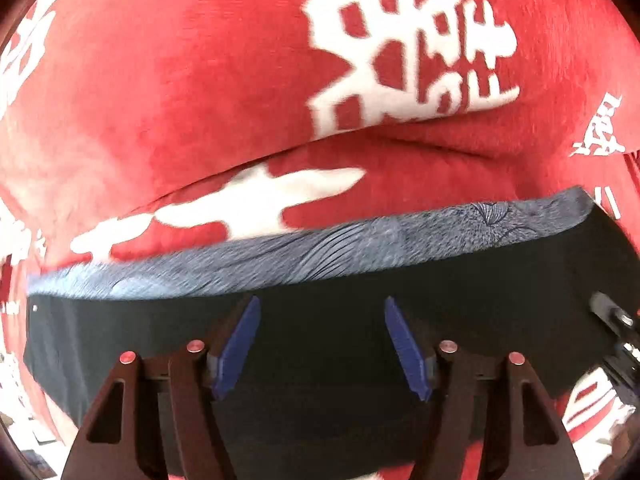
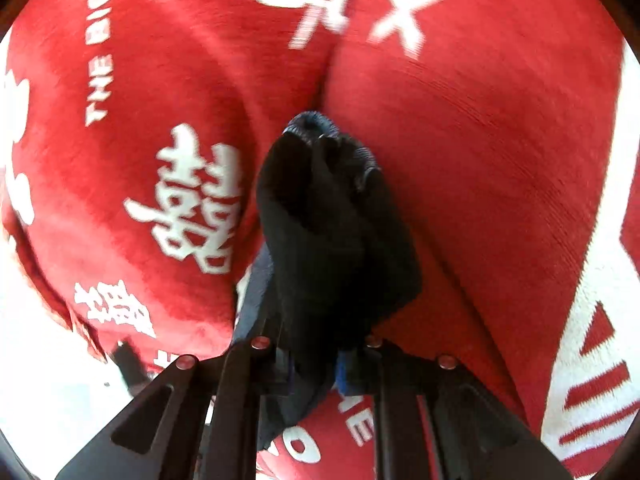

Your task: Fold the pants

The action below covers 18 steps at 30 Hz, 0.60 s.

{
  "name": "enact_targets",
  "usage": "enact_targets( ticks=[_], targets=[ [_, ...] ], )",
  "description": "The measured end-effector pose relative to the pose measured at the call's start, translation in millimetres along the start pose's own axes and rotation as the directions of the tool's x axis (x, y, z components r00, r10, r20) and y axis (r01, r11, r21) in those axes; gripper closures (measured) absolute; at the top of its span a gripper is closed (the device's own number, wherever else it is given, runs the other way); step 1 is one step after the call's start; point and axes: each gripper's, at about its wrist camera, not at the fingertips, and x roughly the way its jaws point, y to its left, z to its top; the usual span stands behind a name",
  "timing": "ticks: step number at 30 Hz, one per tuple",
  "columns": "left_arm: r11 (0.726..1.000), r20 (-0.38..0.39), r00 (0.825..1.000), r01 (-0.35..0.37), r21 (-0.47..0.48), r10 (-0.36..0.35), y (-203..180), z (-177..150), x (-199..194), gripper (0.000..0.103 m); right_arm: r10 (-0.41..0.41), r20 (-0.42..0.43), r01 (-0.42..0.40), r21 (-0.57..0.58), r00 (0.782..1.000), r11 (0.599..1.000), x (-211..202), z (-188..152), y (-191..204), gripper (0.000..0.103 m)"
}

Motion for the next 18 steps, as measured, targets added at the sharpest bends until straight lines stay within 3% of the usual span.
enact_targets(
  ticks=[2,4,6,10,13,18],
  targets=[
    [0.995,-0.033,0.998,-0.043,0.088,0.046,-22,-4,22,0.036,0.0,0.004,0.0,-0.05,1.0,0.999,-5,-3,16,0.088],
    [0.979,0.055,0.993,-0.113,0.169,0.106,-35,-12,19,0.036,-0.001,0.01,0.002,-0.097,1.0,0.995,-7,-6,35,0.088],
    [0.967,0.069,0.99,-0.132,0.217,0.12,-39,-15,16,0.036,-0.021,0.021,0.024,-0.164,1.0,0.986,-8,-11,59,0.088],
    [0.997,0.0,0.999,0.032,0.071,-0.032,4,-12,6,0.036,-0.081,0.059,0.096,-0.31,0.995,0.946,-8,-28,108,0.088],
    [0.999,0.039,0.998,0.045,0.015,-0.045,48,-18,-8,0.036,-0.13,0.082,0.153,-0.428,0.988,0.891,-7,-51,144,0.088],
    [0.999,0.057,0.997,0.046,-0.016,-0.045,123,-39,-24,0.036,-0.217,0.138,0.255,-0.619,0.966,0.743,17,-111,208,0.088]
  ],
)
